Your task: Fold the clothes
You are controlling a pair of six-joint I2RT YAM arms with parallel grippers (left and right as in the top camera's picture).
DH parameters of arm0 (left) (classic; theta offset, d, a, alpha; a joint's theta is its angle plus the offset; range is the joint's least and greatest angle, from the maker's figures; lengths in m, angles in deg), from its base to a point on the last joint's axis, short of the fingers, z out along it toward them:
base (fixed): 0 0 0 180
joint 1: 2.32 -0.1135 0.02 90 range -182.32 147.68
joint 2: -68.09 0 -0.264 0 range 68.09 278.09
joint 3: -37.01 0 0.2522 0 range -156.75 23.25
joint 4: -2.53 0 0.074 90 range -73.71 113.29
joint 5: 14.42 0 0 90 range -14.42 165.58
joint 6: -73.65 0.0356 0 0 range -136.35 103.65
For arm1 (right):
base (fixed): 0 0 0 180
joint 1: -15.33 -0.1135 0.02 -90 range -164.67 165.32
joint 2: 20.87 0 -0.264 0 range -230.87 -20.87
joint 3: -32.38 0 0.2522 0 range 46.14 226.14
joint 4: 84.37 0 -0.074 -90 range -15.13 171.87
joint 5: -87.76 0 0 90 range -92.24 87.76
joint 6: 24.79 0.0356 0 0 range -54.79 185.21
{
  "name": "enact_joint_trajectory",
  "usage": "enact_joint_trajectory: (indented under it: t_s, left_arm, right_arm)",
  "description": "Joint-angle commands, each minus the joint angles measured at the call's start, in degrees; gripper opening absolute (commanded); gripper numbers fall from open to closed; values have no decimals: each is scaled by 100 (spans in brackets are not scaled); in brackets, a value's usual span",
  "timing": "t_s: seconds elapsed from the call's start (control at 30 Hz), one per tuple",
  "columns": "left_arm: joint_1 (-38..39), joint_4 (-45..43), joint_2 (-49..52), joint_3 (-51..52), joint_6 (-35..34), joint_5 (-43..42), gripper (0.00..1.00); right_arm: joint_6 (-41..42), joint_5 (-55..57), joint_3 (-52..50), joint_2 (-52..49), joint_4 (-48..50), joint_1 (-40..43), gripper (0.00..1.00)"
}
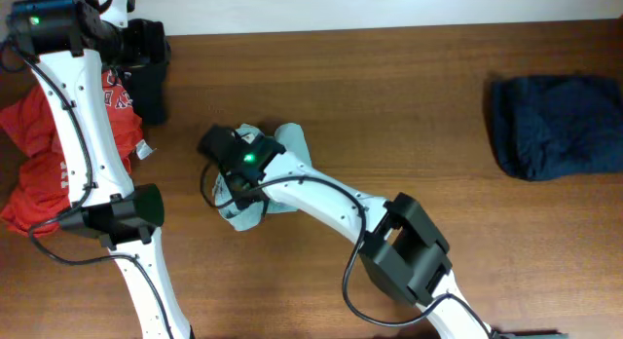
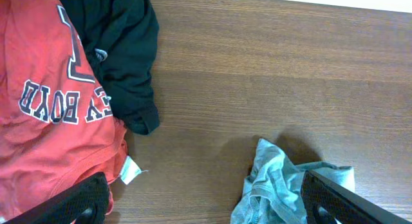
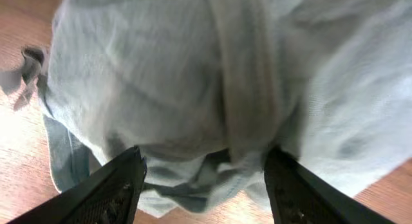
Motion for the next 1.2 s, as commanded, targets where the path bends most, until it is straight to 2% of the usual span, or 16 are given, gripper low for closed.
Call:
enact_joint_trajectory:
  t_s: [0.0,0.37,0.47,0.57,0.63,0.7,0.87,1.0,1.17]
  left_arm:
    - [13,11,11,-107,-61,-203,95]
    - [39,225,302,-81,-59,-302,95]
    - [92,240,398,-33,-42,-529,95]
    - [269,240,518,-9,321,-957,94]
    - [420,229,557,39,461,-942,93]
    - [553,192,568,155,603,-933,89]
    - [798,127,693,623,704,-387,69]
    - [793,151,850,1010,706,-385,50]
    - [787,153,1051,1331,857,-474,45]
  right_arm:
    - [-299,98,472,391,7,249,65]
    - [-525,-39,833,389,-144,901,70]
    - [-529,-520,831,389,-188,1217,73]
    - [-634,-1305,831,387,-205,1681,73]
    - [-857,-1873,831,387,-188,1971,74]
    - [-1132,-2385,831,376,-179,2212,75]
    - [-1453,-2916,831,326,-114,2651,75]
    - [-1690,-3311,826,212,61,2754,75]
    - [-1690,-3331,820,-70,96,2754,74]
